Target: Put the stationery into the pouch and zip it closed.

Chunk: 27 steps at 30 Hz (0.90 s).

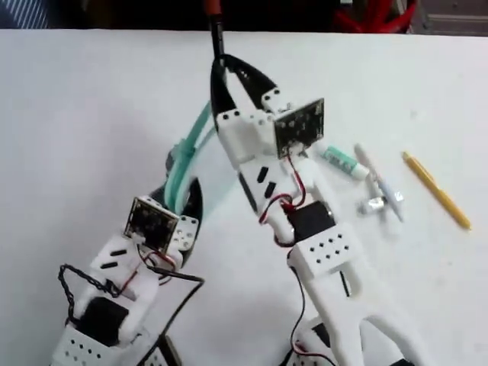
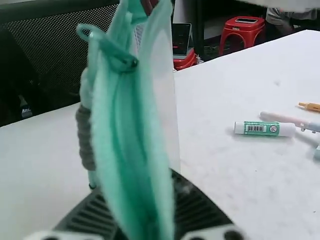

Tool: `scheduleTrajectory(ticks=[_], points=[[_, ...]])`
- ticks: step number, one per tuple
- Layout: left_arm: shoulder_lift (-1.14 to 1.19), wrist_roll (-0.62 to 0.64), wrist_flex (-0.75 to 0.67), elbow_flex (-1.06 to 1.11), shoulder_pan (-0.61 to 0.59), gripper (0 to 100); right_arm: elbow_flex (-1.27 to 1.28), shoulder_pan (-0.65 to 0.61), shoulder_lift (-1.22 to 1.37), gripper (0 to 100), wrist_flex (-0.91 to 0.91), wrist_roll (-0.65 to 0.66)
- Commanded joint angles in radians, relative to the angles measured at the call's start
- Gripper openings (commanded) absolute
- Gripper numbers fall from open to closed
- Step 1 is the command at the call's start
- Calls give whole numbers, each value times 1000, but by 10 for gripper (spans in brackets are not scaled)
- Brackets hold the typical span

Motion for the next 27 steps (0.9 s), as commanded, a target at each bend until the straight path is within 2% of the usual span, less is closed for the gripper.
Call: scheduleTrajectory(ticks=[1, 5, 10, 13, 15, 17, 19, 20, 25, 27], points=[[-7, -11, -3, -14, -13, 22, 58, -45, -8, 17, -79, 11], [-7, -11, -12, -15, -41, 22, 140, -90, -68, 17, -76, 11], [-7, -11, -18, -14, -45, 22, 265, -134, -282, 17, -58, 12], [-7, -11, -18, -12, -45, 22, 282, -163, -380, 23, 102, 66], [-7, -11, -18, -11, -45, 22, 279, -188, -429, 78, 236, 123], [-7, -11, -18, -9, -42, 22, 270, -194, -470, 195, 329, 137], [-7, -11, -18, -9, -42, 22, 242, -188, -515, 302, 407, 137], [-5, -11, -18, -9, -44, 22, 221, -185, -535, 325, 446, 137], [-4, -11, -18, -8, -44, 22, 104, -73, -624, 279, 630, 133], [-4, -11, -18, -8, -44, 22, 81, 13, -638, 267, 699, 77]])
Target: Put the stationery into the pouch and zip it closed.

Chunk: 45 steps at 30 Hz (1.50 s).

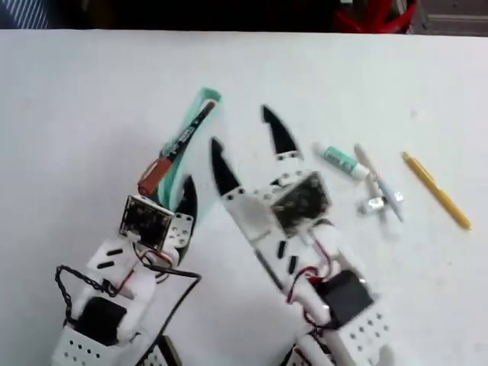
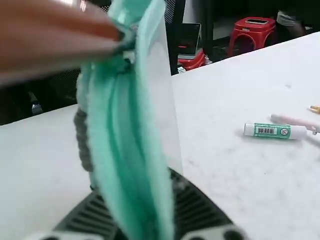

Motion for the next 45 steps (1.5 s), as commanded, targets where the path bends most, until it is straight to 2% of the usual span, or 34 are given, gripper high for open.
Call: scheduleTrajectory(ticks=[1, 5, 8, 14, 20, 22, 25, 27, 30, 33, 37, 39, 41, 45], points=[[-4, -12, -17, -8, -10, 22, -92, 182, -50, 266, 143, -89], [-7, -12, -15, -15, -12, 22, -46, 403, -47, 265, 231, -232], [-8, -12, 3, -29, -1, 22, 25, 492, -50, 265, 248, -292], [-8, -8, 308, -302, 18, 22, 161, 461, -48, 265, 191, -296], [-7, -5, 295, -318, 16, 24, 226, 437, -56, 265, 133, -293], [-5, -5, 273, -304, 12, 24, 189, 426, -59, 265, 154, -236], [-5, -5, 184, -204, 10, 24, -21, 335, -59, 265, 332, -107], [-7, -5, 114, -137, 7, 24, -199, 217, -47, 265, 464, -80], [-7, -5, 91, -117, 7, 24, -399, 35, 5, 265, 529, -29], [-7, -5, 92, -114, 7, 24, -522, -91, 148, 265, 570, -11], [-7, 5, 114, -112, 10, 90, -623, -143, 344, 265, 625, 23], [-5, 63, 120, -110, 5, 142, -660, -159, 395, 265, 625, 41], [-7, 110, 120, -98, 4, 177, -675, -199, 395, 265, 628, 46], [-7, 115, 112, -84, 4, 180, -657, -252, 381, 265, 633, 48]])
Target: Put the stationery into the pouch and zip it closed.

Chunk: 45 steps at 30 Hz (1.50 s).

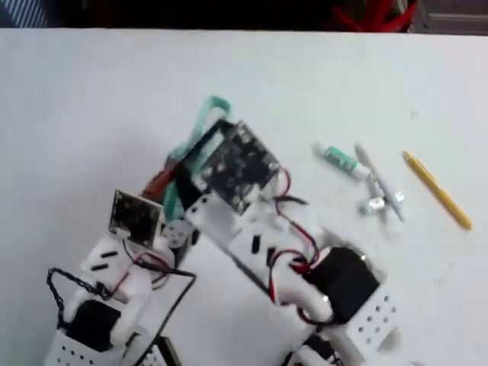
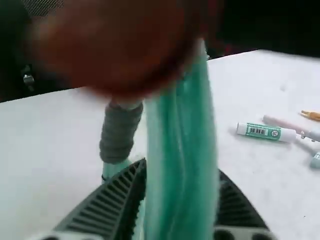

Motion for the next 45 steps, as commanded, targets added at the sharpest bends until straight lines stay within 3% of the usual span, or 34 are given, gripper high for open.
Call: scheduleTrajectory(ticks=[1, 7, 12, 20, 28, 34, 40, 45], points=[[-7, 21, -12, -5, 2, 180, -26, -42, -4, 265, 8, 15], [-7, 21, -15, -9, -53, 180, -35, 47, -13, 265, 56, 15], [-7, 21, -15, -9, -48, 180, -32, -48, -41, 265, 136, 15], [-7, 21, -15, -6, -47, 180, -37, -74, 67, 265, 36, 14], [-7, 23, -15, -5, -47, 180, -46, 101, 88, 265, -136, 3], [-7, 23, -15, -5, -47, 180, -46, 237, 87, 265, -231, -106], [-7, 23, -15, -5, -48, 180, -92, 269, 28, 265, -97, -97], [-7, 21, -15, -5, -53, 132, -112, 519, 31, 265, 50, -12]])
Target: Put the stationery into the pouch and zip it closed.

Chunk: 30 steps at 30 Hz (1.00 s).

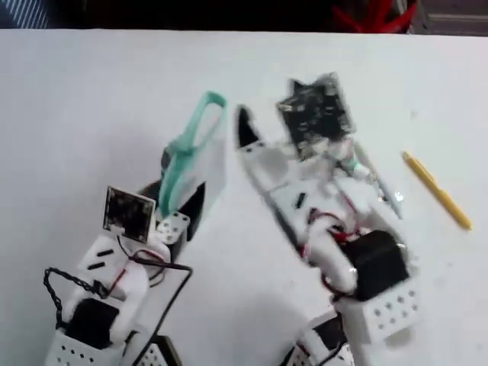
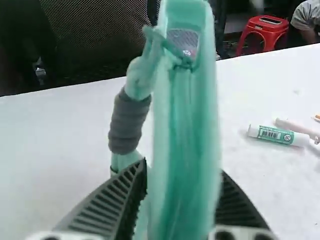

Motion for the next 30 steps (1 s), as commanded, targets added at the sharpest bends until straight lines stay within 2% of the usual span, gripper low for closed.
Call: scheduleTrajectory(ticks=[1, 4, 6, 10, 14, 17, 22, 25, 30], points=[[-7, 9, -20, -6, -2, 113, -35, 255, 48, 265, 111, 48], [-7, 9, -41, -3, -2, 71, -34, 429, 219, 265, 157, 61], [-7, 9, -41, -3, 1, 63, -34, 486, 360, 265, 174, 153], [-7, 9, -38, -3, 1, 60, -37, 486, 624, 262, 188, 385], [-7, 9, -38, 5, 1, 60, -104, 492, 805, 161, 186, 531], [-8, 9, -57, 21, 2, 60, -176, 493, 928, 135, 185, 551], [-8, 9, -64, 23, 2, 60, -336, 542, 1121, 219, 193, 551], [-8, 9, -64, 23, 2, 60, -414, 591, 1218, 231, 223, 562], [-8, 8, -69, 23, 2, 61, -485, 608, 1348, 230, 263, 694]])
